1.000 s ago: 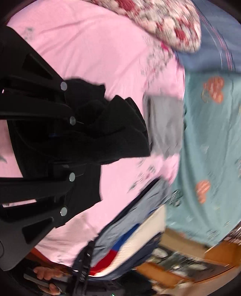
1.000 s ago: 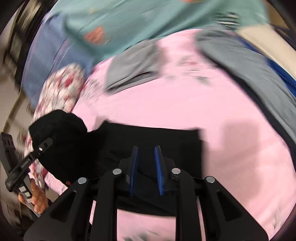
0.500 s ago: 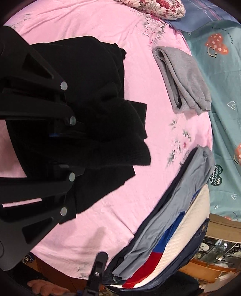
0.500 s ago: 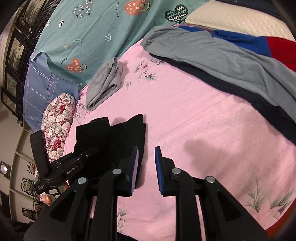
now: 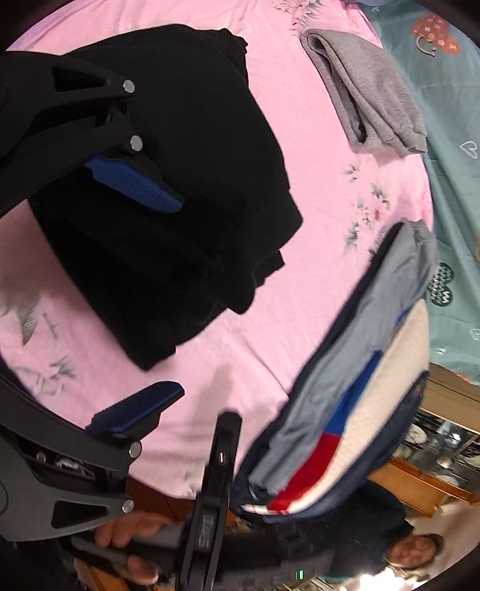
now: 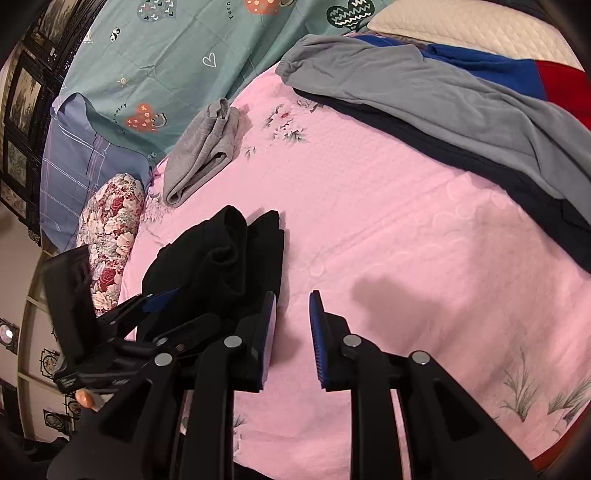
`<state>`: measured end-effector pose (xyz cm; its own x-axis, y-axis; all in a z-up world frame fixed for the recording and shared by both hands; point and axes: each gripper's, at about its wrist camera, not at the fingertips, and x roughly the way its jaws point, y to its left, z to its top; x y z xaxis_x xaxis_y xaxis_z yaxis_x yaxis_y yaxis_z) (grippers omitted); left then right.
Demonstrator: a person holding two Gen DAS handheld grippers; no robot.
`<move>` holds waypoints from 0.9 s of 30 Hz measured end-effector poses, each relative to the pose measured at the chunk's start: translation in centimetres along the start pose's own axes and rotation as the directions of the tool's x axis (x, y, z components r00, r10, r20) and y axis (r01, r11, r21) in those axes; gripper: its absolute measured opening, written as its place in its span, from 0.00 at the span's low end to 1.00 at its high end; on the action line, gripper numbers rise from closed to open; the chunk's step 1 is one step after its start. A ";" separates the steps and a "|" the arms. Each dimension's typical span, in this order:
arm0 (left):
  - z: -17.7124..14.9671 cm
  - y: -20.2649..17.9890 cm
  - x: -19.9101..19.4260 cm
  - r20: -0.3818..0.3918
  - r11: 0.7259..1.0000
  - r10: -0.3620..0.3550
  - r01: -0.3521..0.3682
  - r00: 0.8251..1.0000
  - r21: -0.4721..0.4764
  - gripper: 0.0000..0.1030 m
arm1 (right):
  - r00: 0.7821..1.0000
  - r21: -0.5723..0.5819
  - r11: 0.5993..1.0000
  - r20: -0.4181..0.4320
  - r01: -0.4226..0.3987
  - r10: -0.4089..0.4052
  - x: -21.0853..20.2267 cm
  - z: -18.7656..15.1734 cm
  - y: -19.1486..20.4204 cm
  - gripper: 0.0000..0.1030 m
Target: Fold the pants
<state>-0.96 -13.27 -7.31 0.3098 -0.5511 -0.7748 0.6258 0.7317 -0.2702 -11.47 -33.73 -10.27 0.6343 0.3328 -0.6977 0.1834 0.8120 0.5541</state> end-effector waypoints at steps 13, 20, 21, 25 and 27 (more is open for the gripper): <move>-5.5 12.8 -10.1 0.160 0.932 0.080 -0.017 0.984 -0.362 0.50 | 0.986 -0.174 0.984 -0.168 -0.039 0.010 6.8 4.4 10.1 0.65; -7.4 13.5 -3.3 0.032 0.926 -0.030 0.040 0.999 -0.375 0.18 | 0.921 -0.097 0.995 -0.386 0.021 -0.057 14.1 3.6 8.4 0.59; -7.4 13.4 -3.5 0.037 0.926 -0.038 0.049 0.999 -0.374 0.18 | 0.918 -0.083 0.997 -0.396 -0.004 -0.030 14.5 3.3 8.3 0.31; -7.5 12.9 -3.9 0.035 0.930 -0.072 0.080 0.997 -0.358 0.18 | 0.949 -0.057 0.997 -0.312 -0.061 0.040 11.3 3.3 8.2 0.22; -7.6 12.7 -3.1 0.021 0.930 -0.090 0.092 0.996 -0.357 0.18 | 0.962 -0.056 0.997 -0.269 -0.056 0.039 8.7 3.0 8.7 0.21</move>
<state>0.61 0.73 -12.67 0.2670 -0.6231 -0.7351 0.3549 0.7728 -0.5262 -2.14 -25.23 -10.14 0.4160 0.4807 -0.7719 0.1048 0.8178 0.5658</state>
